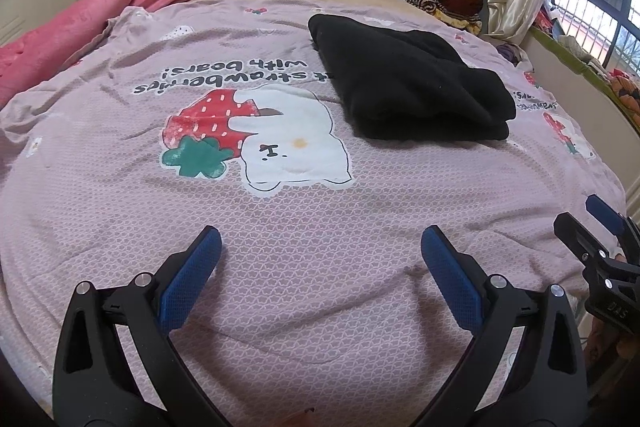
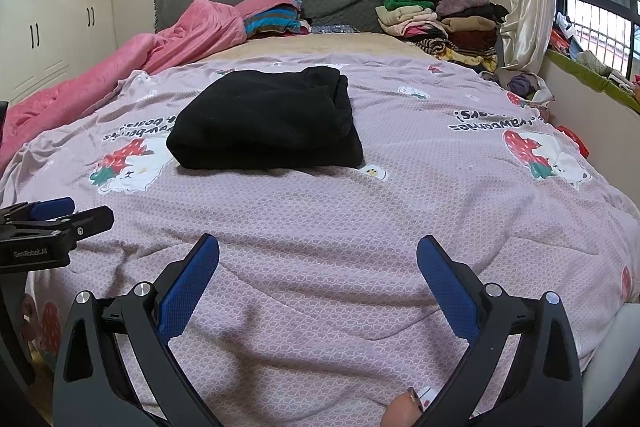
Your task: Fold small clothes
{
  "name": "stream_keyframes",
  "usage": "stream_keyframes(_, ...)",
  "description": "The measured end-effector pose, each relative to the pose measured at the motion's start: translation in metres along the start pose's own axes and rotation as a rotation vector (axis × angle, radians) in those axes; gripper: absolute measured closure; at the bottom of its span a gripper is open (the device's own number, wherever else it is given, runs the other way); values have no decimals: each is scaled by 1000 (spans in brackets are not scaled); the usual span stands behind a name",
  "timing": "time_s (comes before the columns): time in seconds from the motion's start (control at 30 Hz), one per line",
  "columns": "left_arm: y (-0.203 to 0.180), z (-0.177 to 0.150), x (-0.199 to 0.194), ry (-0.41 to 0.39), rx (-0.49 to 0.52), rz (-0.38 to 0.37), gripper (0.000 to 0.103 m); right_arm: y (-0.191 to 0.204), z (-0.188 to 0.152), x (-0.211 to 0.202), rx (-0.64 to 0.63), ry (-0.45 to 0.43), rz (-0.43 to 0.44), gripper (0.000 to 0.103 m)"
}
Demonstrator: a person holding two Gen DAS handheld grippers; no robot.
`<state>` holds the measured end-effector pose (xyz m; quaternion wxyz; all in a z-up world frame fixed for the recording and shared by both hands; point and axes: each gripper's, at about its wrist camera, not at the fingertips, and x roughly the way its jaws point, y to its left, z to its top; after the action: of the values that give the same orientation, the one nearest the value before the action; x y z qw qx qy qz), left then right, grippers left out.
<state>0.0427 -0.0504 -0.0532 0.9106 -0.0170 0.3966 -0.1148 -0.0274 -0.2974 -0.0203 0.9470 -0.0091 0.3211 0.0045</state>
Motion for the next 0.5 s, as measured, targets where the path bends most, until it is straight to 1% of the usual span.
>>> stream_keyframes(0.5, -1, -1, 0, 6, 4, 1, 9, 2, -1, 1, -1, 7, -2, 4)
